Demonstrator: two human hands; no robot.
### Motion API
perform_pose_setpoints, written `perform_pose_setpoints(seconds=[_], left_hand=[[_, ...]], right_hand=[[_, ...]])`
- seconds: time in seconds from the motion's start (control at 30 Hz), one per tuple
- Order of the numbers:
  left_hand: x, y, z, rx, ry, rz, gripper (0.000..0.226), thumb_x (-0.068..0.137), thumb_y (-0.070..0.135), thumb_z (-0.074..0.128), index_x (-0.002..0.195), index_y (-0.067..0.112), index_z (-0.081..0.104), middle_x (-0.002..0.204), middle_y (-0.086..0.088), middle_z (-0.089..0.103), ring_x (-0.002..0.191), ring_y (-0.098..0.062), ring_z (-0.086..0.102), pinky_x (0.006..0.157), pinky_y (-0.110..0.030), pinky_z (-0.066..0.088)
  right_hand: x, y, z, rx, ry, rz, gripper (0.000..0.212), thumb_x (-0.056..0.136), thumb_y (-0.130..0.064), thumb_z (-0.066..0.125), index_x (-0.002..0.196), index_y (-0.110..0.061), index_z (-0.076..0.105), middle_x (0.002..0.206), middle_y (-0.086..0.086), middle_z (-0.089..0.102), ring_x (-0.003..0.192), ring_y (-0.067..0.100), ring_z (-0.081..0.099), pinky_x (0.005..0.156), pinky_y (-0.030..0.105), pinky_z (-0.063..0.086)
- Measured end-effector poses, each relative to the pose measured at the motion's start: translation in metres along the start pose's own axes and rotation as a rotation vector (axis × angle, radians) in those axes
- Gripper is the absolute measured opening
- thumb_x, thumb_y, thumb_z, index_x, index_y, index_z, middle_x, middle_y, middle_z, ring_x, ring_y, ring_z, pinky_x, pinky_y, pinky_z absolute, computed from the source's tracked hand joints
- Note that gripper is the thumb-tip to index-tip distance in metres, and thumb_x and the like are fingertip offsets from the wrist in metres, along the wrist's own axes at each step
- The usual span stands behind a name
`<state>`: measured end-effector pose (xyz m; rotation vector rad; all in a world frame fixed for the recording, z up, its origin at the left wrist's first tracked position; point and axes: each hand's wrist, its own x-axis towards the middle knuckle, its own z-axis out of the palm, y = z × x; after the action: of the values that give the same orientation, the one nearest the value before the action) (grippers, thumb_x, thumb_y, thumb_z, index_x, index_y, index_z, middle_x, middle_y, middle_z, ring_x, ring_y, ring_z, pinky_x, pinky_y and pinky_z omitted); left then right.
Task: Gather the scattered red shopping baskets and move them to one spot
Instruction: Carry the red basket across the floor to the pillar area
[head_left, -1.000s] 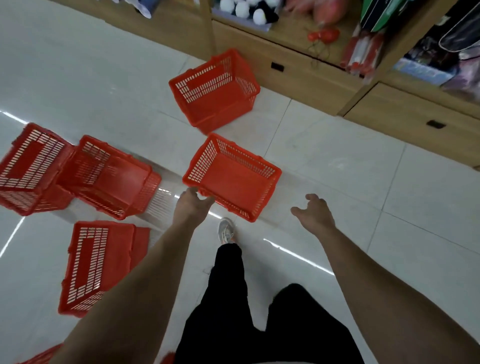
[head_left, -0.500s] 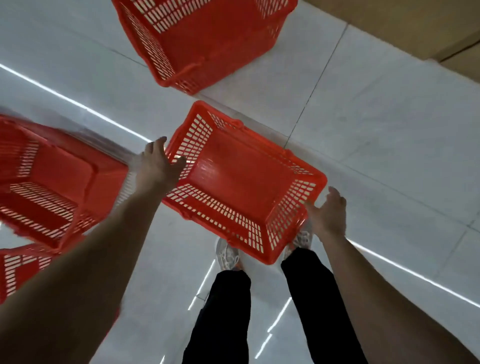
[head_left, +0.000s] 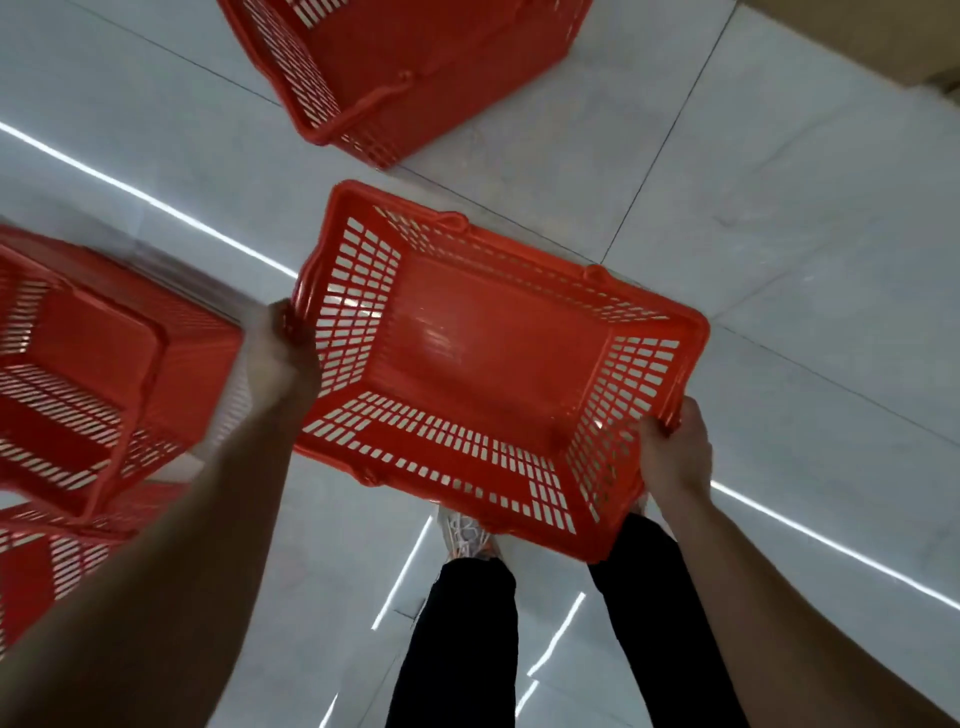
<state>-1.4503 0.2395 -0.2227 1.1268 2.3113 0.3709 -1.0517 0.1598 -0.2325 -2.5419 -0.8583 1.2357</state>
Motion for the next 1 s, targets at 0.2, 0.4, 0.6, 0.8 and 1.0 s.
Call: perform_pose_setpoints(seconds=[0.2,0.4,0.6,0.8,1.0], left_hand=[[-0.087,0.025,-0.137,-0.091,0.045,-0.191,0.037,0.092,0.028,0.054,0.124,0.01,0.061,0.111,-0.012,0.068,0.101,-0.031,0.062,0.077,-0.029,0.038],[-0.191,0.068,-0.286,-0.234,0.195,-0.375,0.036,0.098,0.02,0.055,0.132,0.012,0.058,0.123,-0.012,0.067,0.111,-0.031,0.062,0.094,-0.032,0.042],[-0.335,0.098,-0.387,-0.362,0.367,-0.482,0.034,0.097,0.018,0.056,0.131,0.015,0.06,0.118,-0.004,0.069,0.108,-0.03,0.063,0.095,-0.04,0.046],[-0.497,0.095,-0.419,-0.433,0.607,-0.796,0.041,0.098,0.021,0.053,0.138,0.013,0.054,0.127,-0.015,0.065,0.113,-0.038,0.061,0.099,-0.049,0.047],[-0.661,0.096,-0.415,-0.469,0.9,-1.078,0.035,0.096,0.023,0.058,0.128,0.009,0.062,0.119,-0.019,0.068,0.109,-0.04,0.062,0.093,-0.044,0.045]], right_hand=[[-0.062,-0.124,-0.095,-0.125,-0.069,-0.167,0.031,0.092,-0.026,0.058,0.122,-0.021,0.059,0.113,0.004,0.07,0.098,0.029,0.065,0.085,0.04,0.05],[-0.176,-0.254,-0.188,-0.221,-0.054,-0.355,0.032,0.093,-0.036,0.055,0.121,-0.021,0.058,0.114,0.009,0.07,0.099,0.035,0.067,0.088,0.052,0.054],[-0.274,-0.329,-0.242,-0.261,-0.164,-0.56,0.031,0.09,-0.031,0.058,0.118,-0.017,0.061,0.113,0.013,0.07,0.099,0.04,0.065,0.088,0.05,0.053],[-0.374,-0.365,-0.247,-0.392,-0.396,-0.868,0.037,0.094,-0.037,0.056,0.125,-0.018,0.063,0.118,0.013,0.07,0.106,0.041,0.064,0.092,0.046,0.051],[-0.486,-0.355,-0.23,-0.574,-0.649,-1.146,0.034,0.089,-0.03,0.059,0.118,-0.012,0.064,0.117,0.017,0.069,0.107,0.039,0.065,0.09,0.044,0.052]])
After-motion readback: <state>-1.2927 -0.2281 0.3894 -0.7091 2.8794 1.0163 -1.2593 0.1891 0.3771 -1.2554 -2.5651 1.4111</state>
